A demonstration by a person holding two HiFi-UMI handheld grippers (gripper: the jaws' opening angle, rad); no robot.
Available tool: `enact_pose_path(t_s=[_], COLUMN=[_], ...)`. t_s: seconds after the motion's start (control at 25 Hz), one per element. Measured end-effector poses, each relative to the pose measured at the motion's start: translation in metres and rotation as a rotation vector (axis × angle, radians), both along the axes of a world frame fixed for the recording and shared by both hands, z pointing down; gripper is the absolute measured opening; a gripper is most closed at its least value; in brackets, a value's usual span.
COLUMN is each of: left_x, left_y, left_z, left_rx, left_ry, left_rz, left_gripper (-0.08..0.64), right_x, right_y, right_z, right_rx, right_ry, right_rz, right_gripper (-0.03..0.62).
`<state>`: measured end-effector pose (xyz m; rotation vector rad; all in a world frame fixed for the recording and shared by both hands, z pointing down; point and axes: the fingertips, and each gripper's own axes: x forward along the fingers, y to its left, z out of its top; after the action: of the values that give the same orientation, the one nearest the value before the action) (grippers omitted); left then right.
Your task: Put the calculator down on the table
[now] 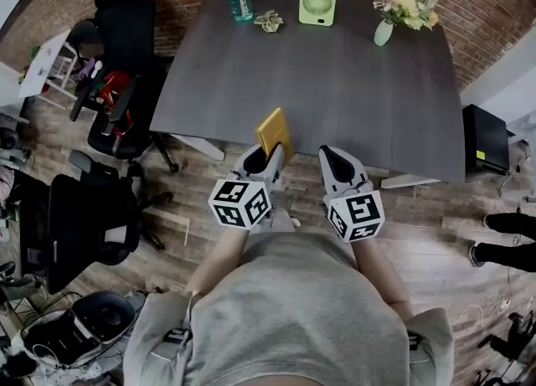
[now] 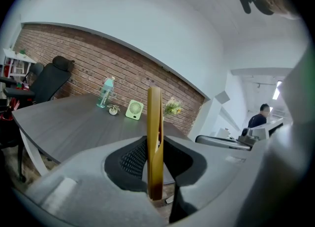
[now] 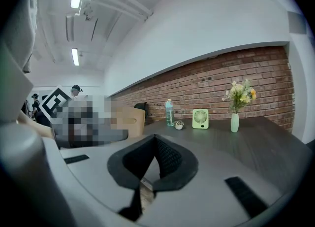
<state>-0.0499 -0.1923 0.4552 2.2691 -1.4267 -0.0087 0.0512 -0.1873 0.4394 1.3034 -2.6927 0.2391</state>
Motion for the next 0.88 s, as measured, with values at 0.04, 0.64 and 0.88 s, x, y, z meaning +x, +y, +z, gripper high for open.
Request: enact_pose_path(t_s=[0.04,0.64,0.88], left_x=[0.001,0.013,0.017], left_y=[-0.002,-0.071,-0.119], left_z=[0.001,0.026,0.035], left_rx=[-0.002,-0.045,-0.092], left_ry=[-0.001,0.016,0.023], left_rz=[0.002,0.050,0.075], left_gripper=[0.084,0.084,0.084], right_x=[0.001,0.013,0.018], right_y=[0.000,-0.047,-0.091], right_z=[0.001,0.016,0.016], right_rx=[-0.002,-0.018,-0.033], right_ry=[-0.001,0.014,0.021], right_rz=[0.001,0.065,0.091], right_gripper=[0.003,0.003,0.003])
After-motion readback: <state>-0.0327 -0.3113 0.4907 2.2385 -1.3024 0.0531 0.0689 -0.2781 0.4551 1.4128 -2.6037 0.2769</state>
